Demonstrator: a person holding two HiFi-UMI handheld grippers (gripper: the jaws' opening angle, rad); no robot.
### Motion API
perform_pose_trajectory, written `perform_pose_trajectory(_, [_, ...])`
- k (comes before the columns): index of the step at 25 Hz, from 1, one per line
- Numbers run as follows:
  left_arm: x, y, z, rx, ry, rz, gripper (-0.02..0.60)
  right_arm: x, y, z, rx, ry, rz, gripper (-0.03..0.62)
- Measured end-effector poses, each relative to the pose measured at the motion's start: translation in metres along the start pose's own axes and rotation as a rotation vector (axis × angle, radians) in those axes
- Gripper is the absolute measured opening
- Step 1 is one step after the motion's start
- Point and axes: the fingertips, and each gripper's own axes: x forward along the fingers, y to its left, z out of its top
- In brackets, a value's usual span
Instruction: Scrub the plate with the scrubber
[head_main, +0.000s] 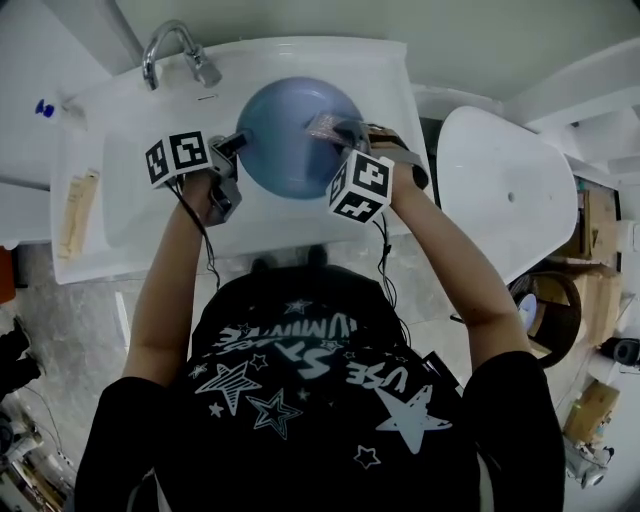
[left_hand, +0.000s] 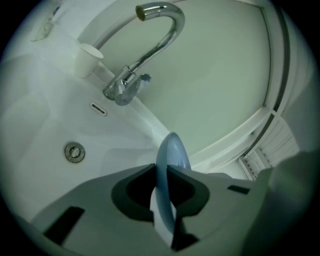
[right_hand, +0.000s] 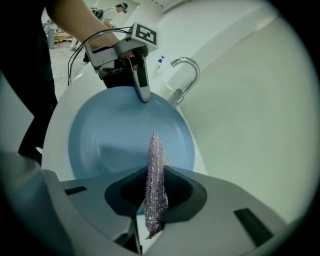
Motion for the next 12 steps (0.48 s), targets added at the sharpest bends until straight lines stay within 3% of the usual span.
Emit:
perform_pose_trajectory(6, [-0.003, 0.010, 0.014, -0.010, -0.081, 0.076, 0.044, -0.002, 0.017, -0.012, -0.037, 0.159, 0.069, 0.080])
perform_pose_trajectory(12, [-0.008, 0.015, 0.017, -0.018, -0.125, 0.101, 0.044, -0.009, 0.038, -0.006, -0.005, 0.170, 0.177, 0.080])
